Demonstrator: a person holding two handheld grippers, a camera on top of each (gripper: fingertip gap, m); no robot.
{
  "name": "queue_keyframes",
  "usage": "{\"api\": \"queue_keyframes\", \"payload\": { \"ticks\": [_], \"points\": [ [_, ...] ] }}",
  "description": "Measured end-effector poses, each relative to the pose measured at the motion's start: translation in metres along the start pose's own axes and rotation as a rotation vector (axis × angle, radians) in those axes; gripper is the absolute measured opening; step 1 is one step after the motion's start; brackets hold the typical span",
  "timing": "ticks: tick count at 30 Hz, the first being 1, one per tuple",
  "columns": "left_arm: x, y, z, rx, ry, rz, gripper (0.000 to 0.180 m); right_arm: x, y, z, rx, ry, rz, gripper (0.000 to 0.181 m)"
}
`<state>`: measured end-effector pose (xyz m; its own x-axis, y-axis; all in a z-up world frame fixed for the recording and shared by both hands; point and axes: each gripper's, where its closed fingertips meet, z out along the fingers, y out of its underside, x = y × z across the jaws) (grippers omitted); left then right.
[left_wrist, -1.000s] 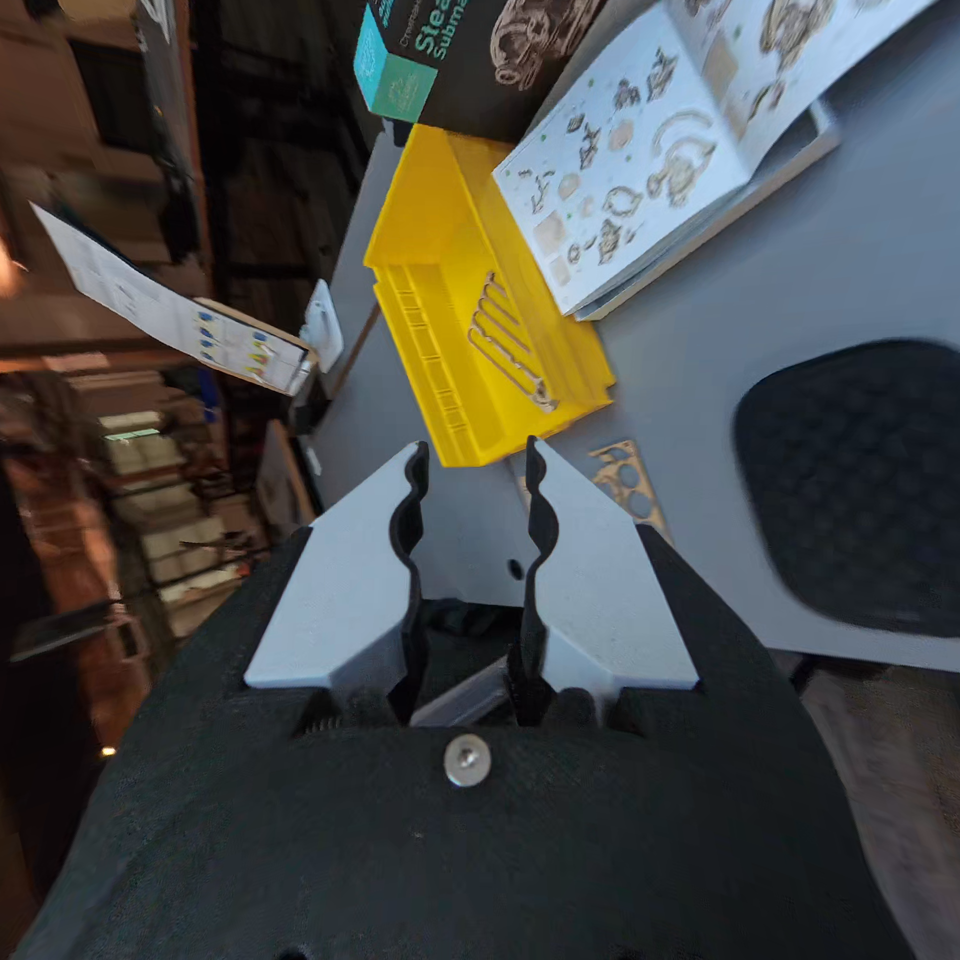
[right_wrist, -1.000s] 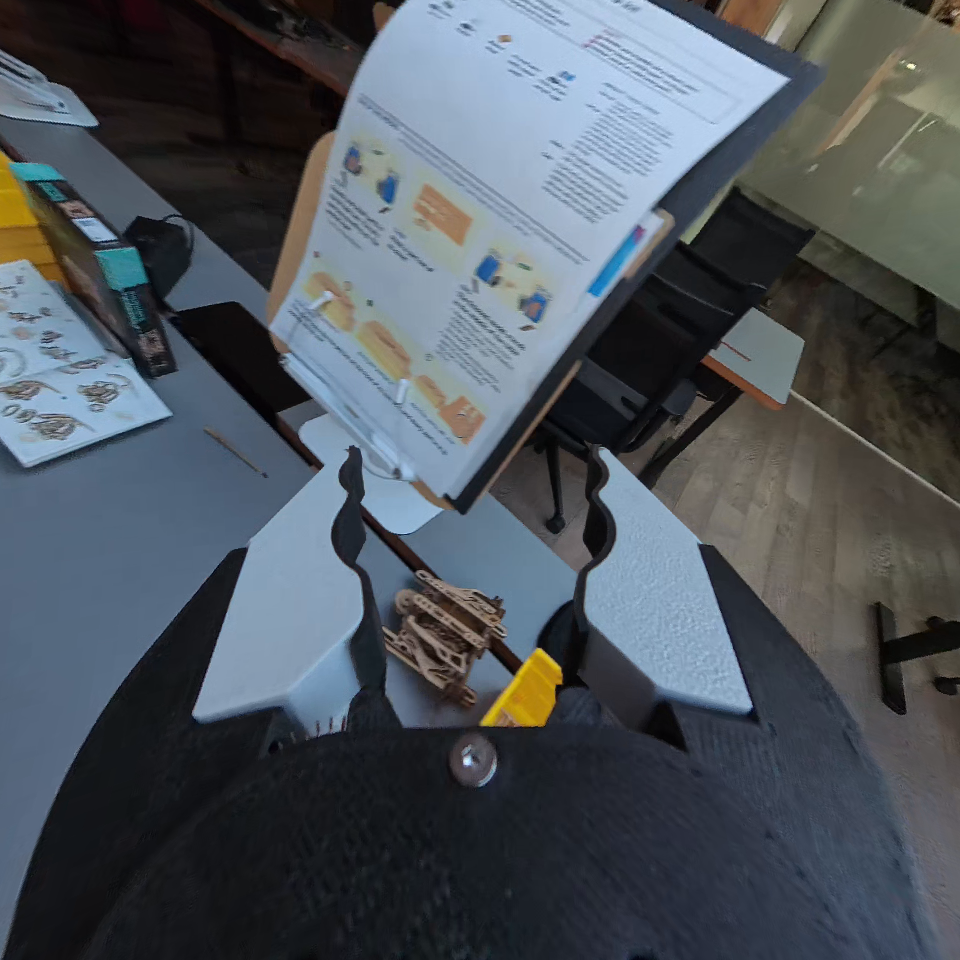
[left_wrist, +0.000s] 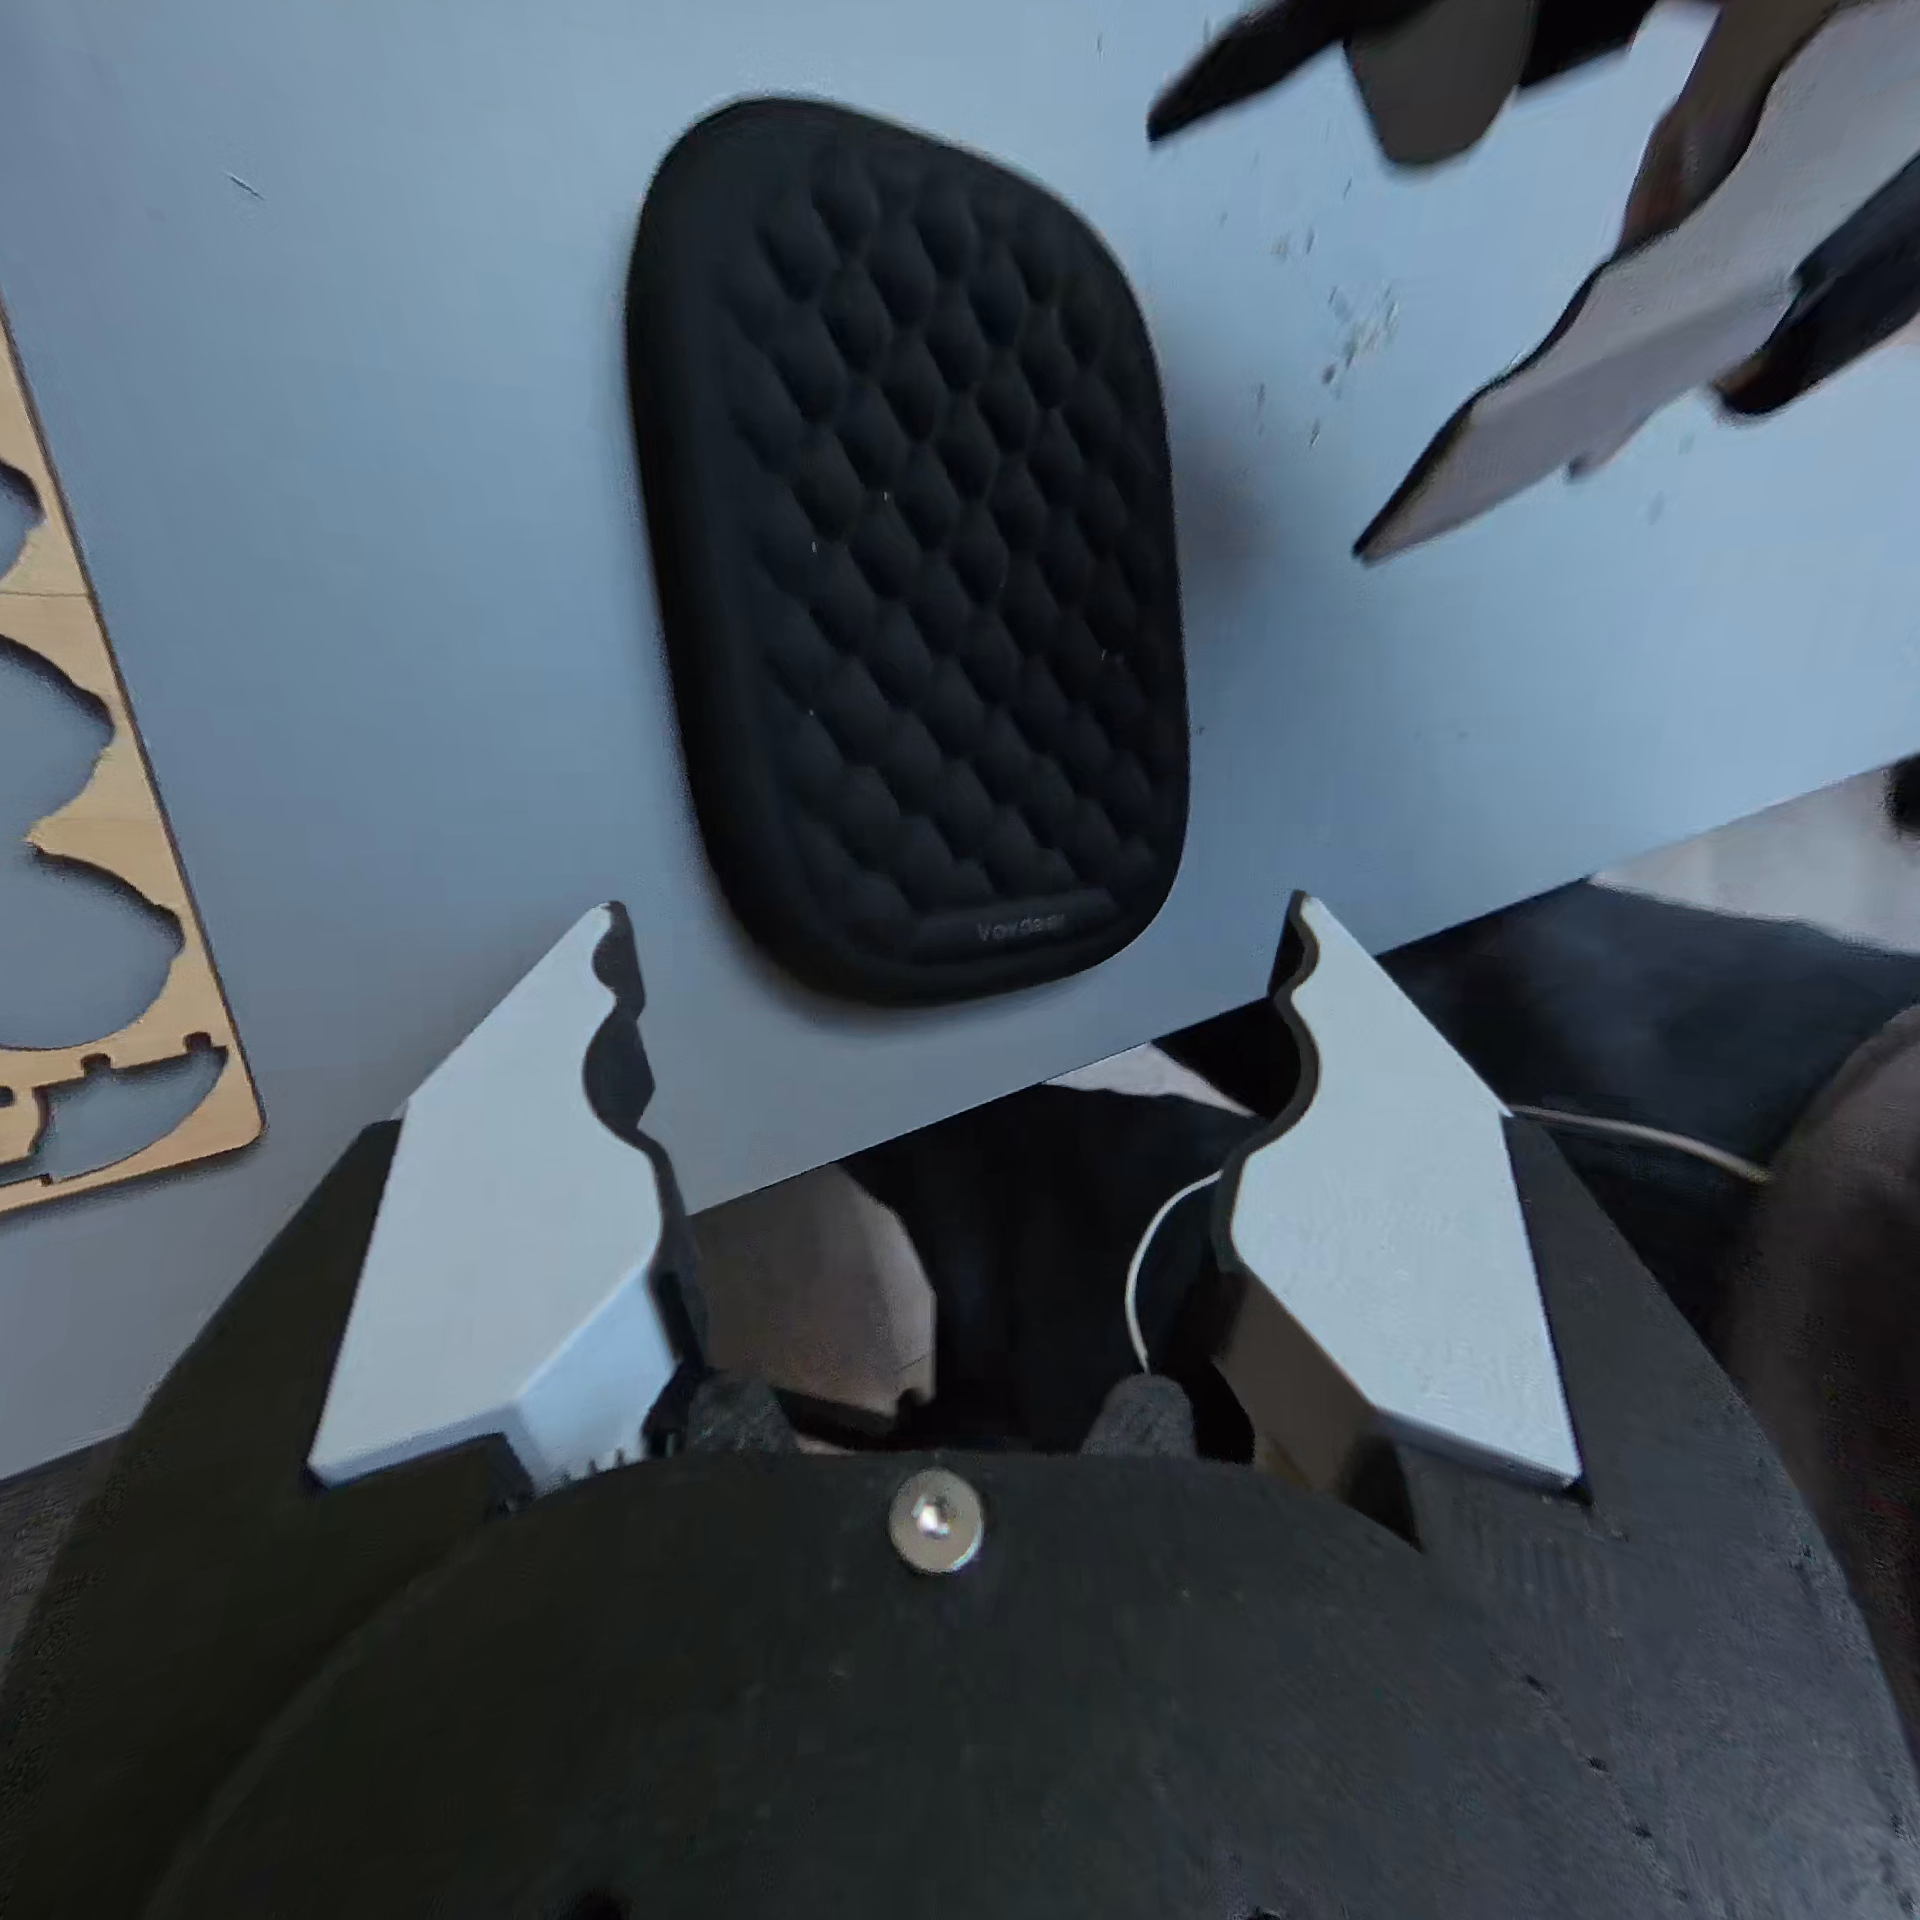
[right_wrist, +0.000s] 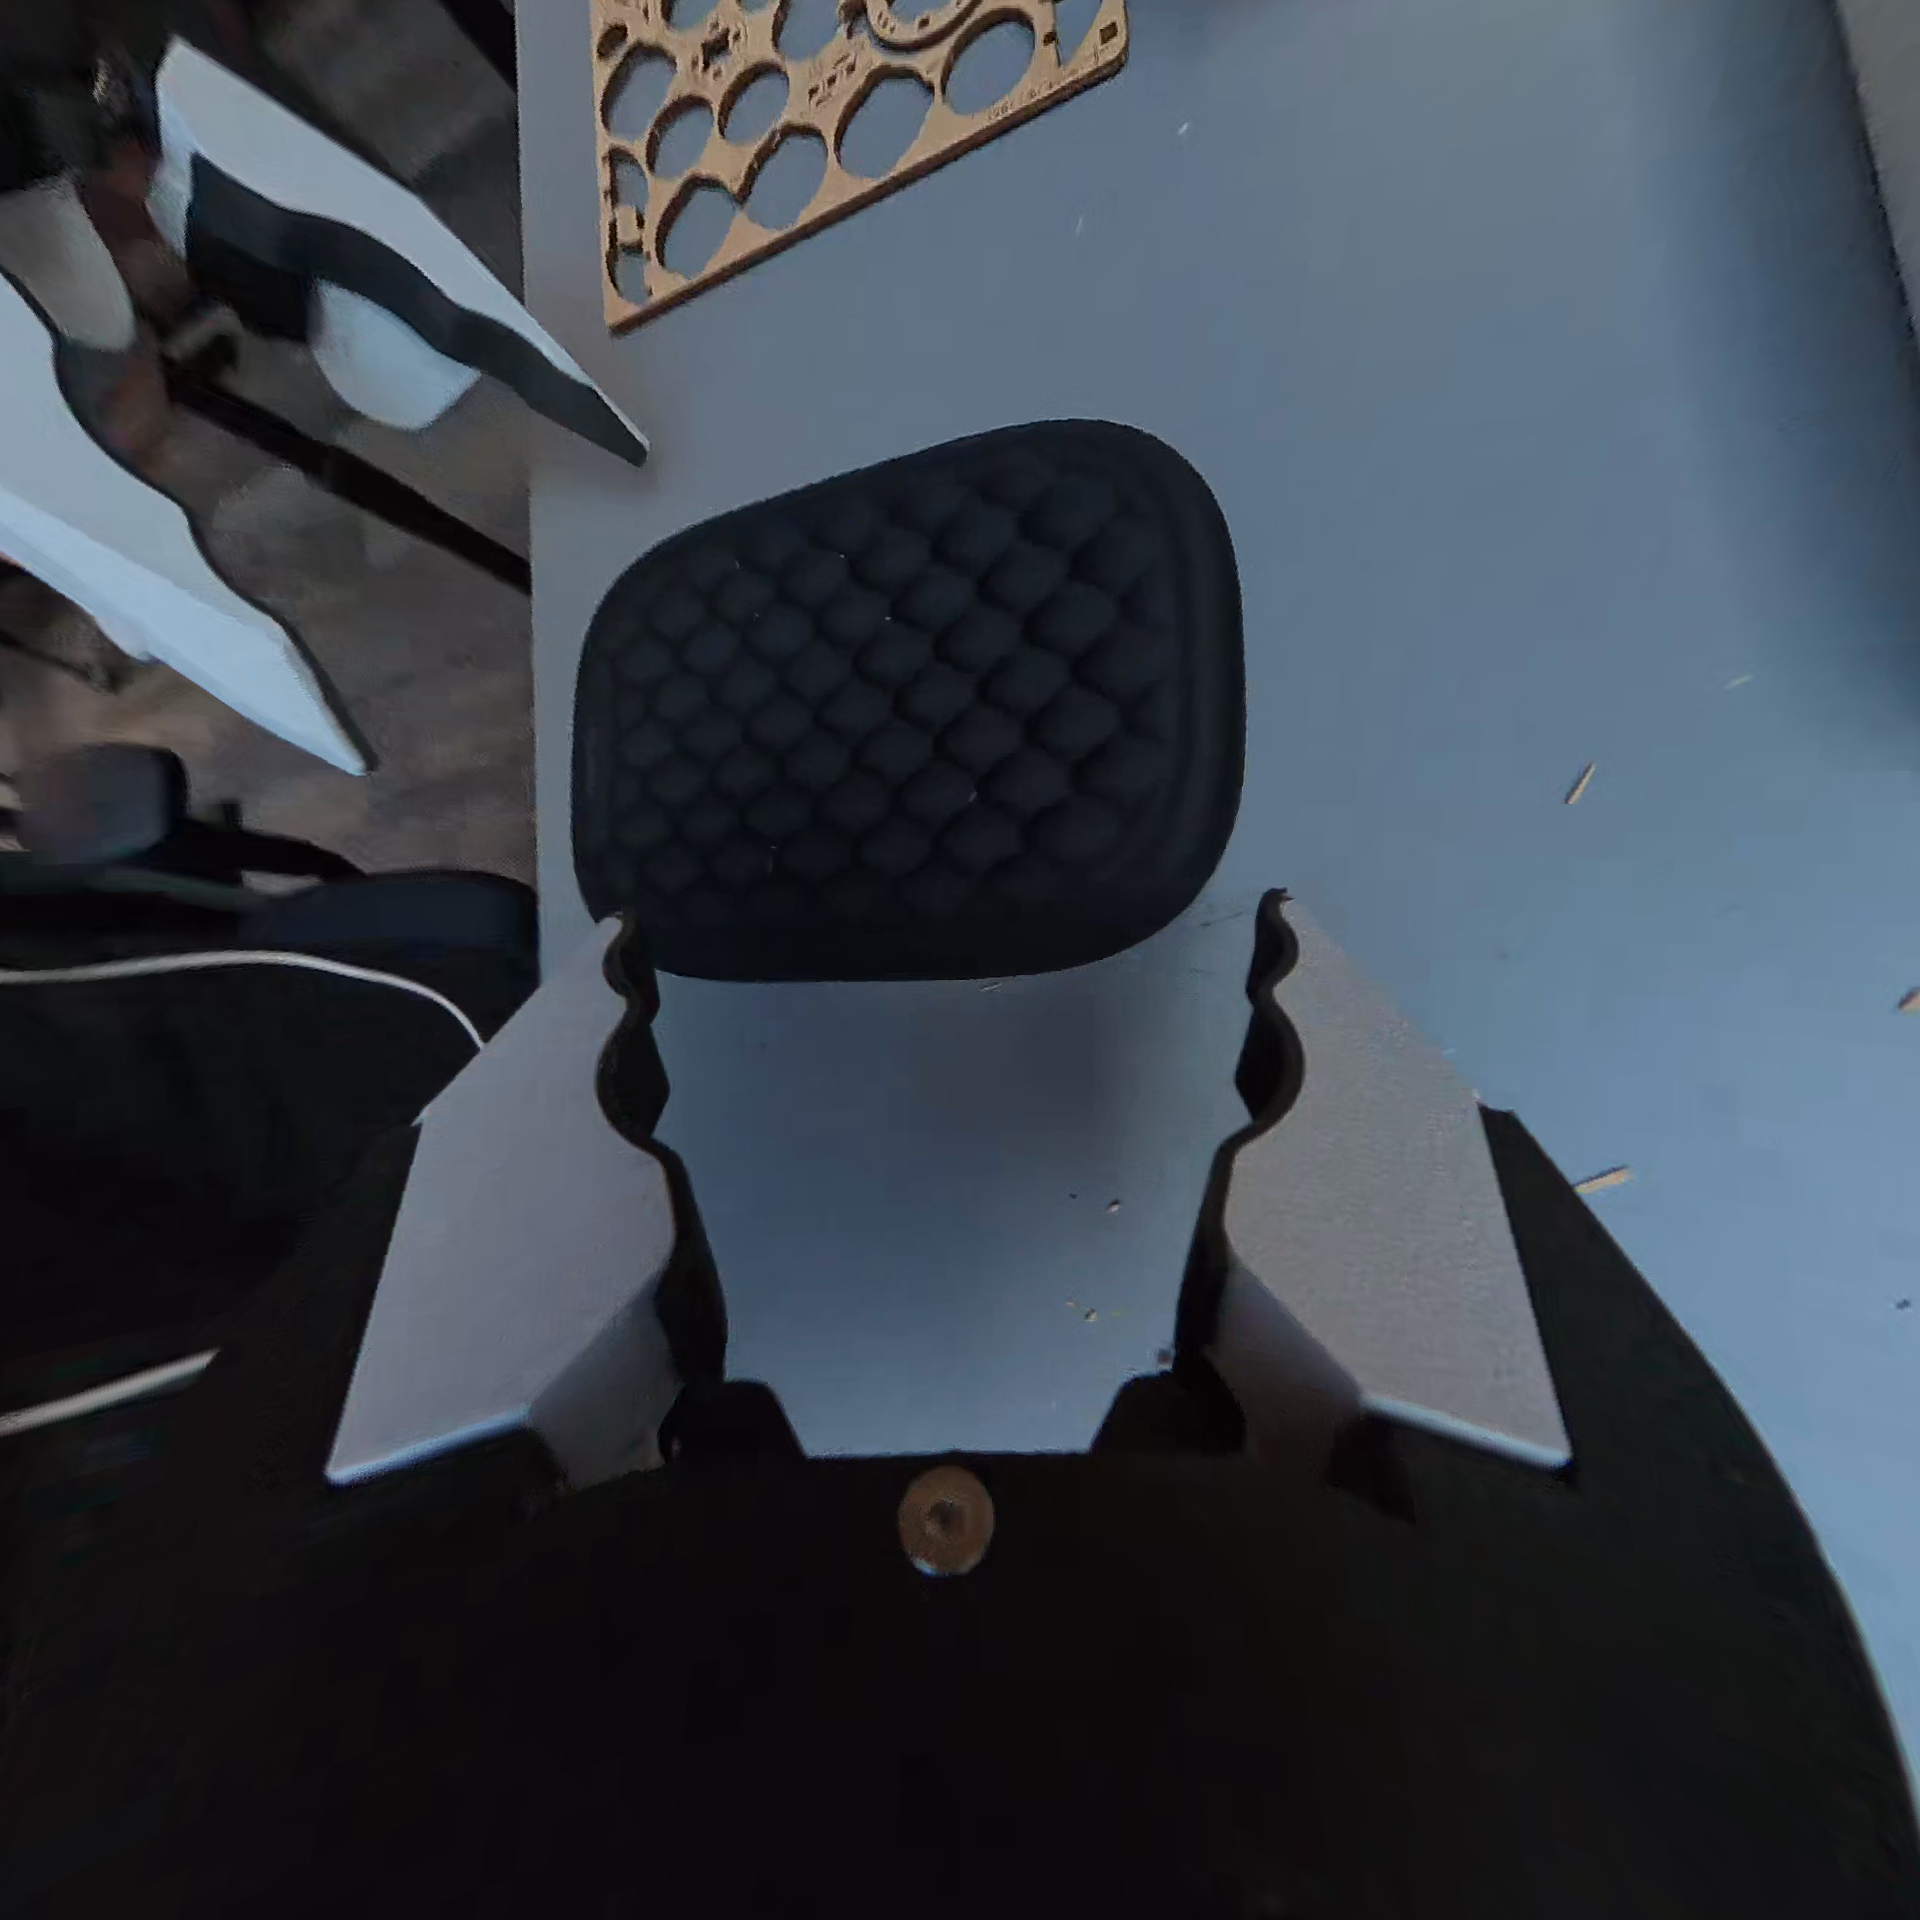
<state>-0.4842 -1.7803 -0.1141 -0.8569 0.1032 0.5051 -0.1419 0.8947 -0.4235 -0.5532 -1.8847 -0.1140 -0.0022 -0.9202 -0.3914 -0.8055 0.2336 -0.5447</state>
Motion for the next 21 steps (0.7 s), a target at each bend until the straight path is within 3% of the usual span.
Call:
{"api": "queue_keyframes", "payload": {
  "ticks": [2, 7, 13, 21],
  "points": [
    [-0.007, 0.013, 0.012, -0.049, -0.085, 0.100, 0.130, 0.003, 0.002, 0.006, -0.069, -0.039, -0.072, 0.113],
    [-0.001, 0.014, 0.036, -0.030, -0.187, 0.213, 0.132, 0.016, -0.023, 0.019, -0.071, -0.113, 0.047, 0.108],
    [-0.004, 0.026, 0.058, -0.053, -0.375, 0.408, 0.153, 0.010, -0.016, 0.028, -0.141, -0.156, 0.064, 0.104],
    [-0.003, 0.018, 0.064, 0.023, -0.419, 0.346, 0.153, 0.009, -0.018, 0.030, -0.124, -0.143, 0.114, 0.103]
  ]
}}
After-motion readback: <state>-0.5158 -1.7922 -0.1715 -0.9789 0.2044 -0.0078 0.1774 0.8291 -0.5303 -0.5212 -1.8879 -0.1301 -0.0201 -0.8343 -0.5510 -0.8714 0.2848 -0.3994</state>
